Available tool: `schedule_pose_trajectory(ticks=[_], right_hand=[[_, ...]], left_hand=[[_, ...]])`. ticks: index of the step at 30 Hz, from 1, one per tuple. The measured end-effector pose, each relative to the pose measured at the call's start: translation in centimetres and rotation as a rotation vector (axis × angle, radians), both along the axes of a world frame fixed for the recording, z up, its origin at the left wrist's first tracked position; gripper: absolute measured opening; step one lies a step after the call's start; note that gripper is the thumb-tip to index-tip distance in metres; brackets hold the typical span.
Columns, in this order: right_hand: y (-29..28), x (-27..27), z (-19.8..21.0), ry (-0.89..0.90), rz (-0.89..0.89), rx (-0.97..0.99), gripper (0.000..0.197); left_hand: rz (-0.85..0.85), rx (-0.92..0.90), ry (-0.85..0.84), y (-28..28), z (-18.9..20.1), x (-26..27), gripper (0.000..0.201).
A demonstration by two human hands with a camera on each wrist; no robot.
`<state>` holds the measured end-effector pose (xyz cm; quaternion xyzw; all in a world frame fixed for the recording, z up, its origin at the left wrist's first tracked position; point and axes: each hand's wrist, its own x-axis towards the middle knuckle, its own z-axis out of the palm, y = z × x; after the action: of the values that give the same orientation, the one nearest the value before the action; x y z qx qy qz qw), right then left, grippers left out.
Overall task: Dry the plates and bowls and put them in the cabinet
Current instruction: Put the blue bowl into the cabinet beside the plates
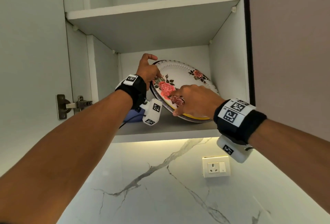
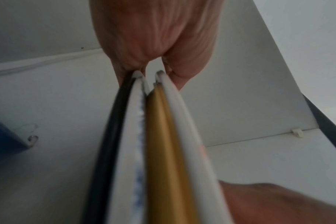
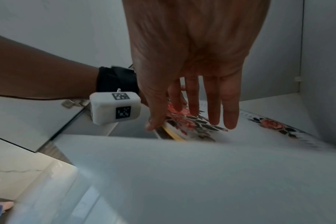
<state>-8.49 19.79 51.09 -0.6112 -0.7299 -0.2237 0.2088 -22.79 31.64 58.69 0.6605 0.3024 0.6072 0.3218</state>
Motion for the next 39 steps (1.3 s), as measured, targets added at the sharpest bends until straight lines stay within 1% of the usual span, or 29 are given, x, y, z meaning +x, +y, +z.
schedule_pose_trajectory(ticks=[2, 4, 6, 9, 11, 13, 16, 19, 23, 28, 34, 39], right_hand=[[0.7, 0.2, 0.5, 0.008, -0.003, -0.030, 0.079], [1.2, 0.4, 1.5, 0.002, -0.007, -0.095, 0.085], [1.8, 0.7, 2.6, -0.055, -0.027, -0.166, 0.080], [2.5, 1.3, 4.0, -0.176, -0.114, -0.279, 0.067], [2.7, 1.5, 4.8, -0.230, -0.168, -0.368, 0.066], [2.7, 1.2, 5.6, -0.258, -0.194, -0.410, 0.065], [3.1, 0.5, 6.7, -0.286, -0.191, -0.423, 0.060], [3.8, 0.1, 7.4, -0.278, -0.173, -0.430, 0.057], [4.9, 0.5, 7.4, -0.253, -0.181, -0.465, 0.062], [6.5, 0.9, 6.4, -0.227, -0.231, -0.509, 0.072], [8.2, 0.5, 6.9, -0.215, -0.265, -0.506, 0.074], [8.8, 0.9, 7.3, -0.189, -0.271, -0.502, 0.076]], left_hand=[[-0.004, 0.004, -0.024, 0.7, 0.6, 0.3, 0.062], [-0.004, 0.019, -0.045, 1.4, 1.0, 0.6, 0.061], [0.003, 0.042, -0.043, 2.0, 1.1, 0.7, 0.057], [0.007, 0.074, -0.040, 3.0, 1.1, 0.6, 0.054], [0.014, 0.091, -0.052, 3.6, 1.1, 0.5, 0.053], [0.023, 0.106, -0.057, 4.2, 1.1, 0.5, 0.053], [0.012, 0.127, -0.059, 4.7, 1.2, 0.4, 0.052], [-0.005, 0.145, -0.046, 5.1, 1.3, 0.1, 0.050], [-0.035, 0.165, -0.050, 6.2, 0.9, -0.1, 0.049], [-0.027, 0.144, -0.064, 8.1, 0.3, -0.3, 0.048], [-0.003, 0.124, -0.027, 8.9, 1.0, 0.3, 0.046], [0.012, 0.105, -0.051, 10.0, 1.4, 1.1, 0.045]])
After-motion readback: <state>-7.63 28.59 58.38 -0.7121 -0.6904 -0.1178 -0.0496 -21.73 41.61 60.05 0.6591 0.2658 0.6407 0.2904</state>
